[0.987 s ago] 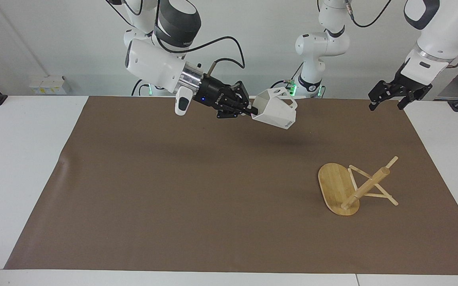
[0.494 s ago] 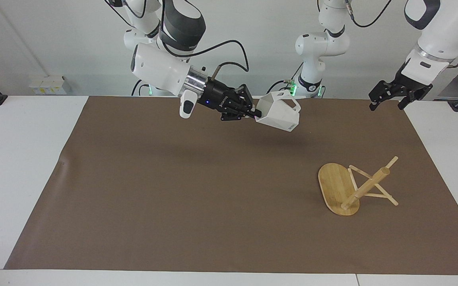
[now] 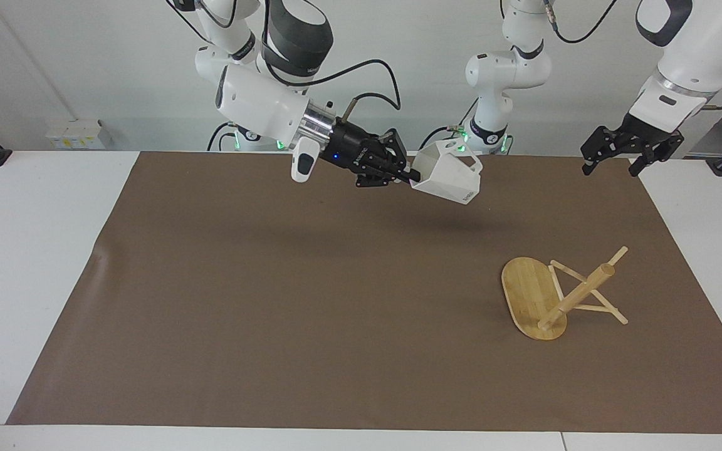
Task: Hang cup on rack
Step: 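Hold the cup with the right gripper while the left gripper reaches it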
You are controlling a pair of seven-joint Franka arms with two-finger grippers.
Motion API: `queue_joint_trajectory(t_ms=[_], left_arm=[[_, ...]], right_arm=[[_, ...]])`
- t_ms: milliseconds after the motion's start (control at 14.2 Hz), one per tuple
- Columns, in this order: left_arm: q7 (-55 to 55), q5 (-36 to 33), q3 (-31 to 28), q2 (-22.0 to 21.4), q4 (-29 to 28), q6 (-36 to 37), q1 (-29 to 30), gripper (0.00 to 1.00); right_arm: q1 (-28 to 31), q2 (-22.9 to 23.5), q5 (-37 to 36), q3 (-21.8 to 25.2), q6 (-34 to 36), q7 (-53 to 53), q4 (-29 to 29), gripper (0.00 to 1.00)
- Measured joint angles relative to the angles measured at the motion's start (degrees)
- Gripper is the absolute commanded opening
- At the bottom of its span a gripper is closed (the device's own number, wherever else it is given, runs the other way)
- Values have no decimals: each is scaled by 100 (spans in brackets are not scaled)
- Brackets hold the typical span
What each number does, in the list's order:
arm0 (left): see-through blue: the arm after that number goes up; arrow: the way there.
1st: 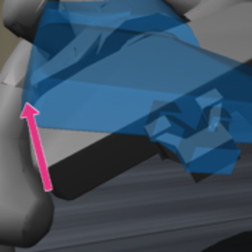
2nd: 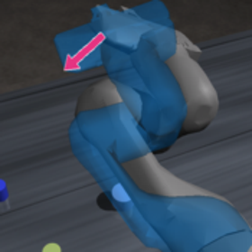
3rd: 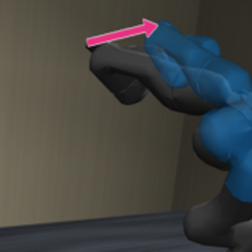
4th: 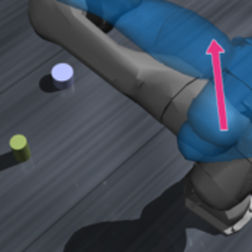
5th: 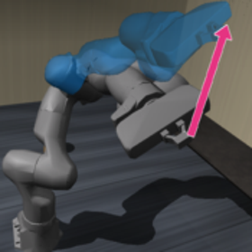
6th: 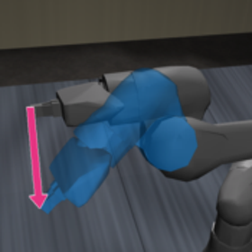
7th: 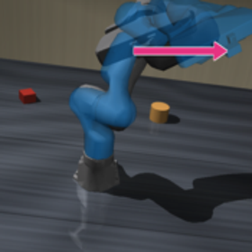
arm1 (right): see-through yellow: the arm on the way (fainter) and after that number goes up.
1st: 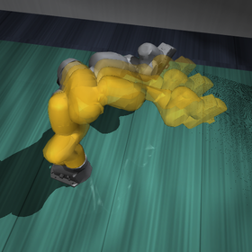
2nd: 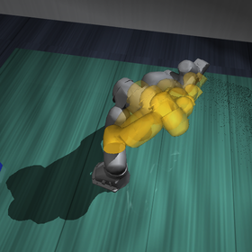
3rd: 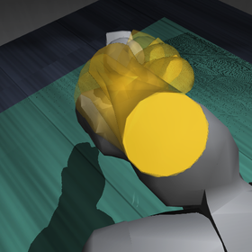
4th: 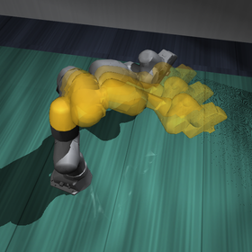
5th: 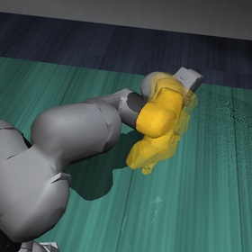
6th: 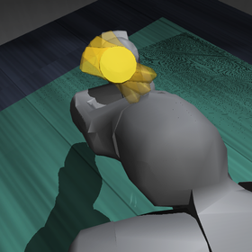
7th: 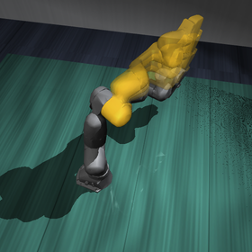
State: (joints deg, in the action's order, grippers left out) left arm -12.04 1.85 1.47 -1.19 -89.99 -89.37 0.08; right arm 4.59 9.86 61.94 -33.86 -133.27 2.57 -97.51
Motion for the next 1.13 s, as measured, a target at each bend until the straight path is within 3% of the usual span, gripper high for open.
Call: queue_joint_trajectory(t_ms=[564, 1128], left_arm=[[-2605, 695, 13, 0, -200, -722, -58, 100], [-4409, 1688, 39, -104, -594, -1067, -62, 100]], right_arm=[[-49, 119, 0, -211, -306, -58, 1, 0], [-48, 120, 0, -211, -306, -58, 2, 0]])
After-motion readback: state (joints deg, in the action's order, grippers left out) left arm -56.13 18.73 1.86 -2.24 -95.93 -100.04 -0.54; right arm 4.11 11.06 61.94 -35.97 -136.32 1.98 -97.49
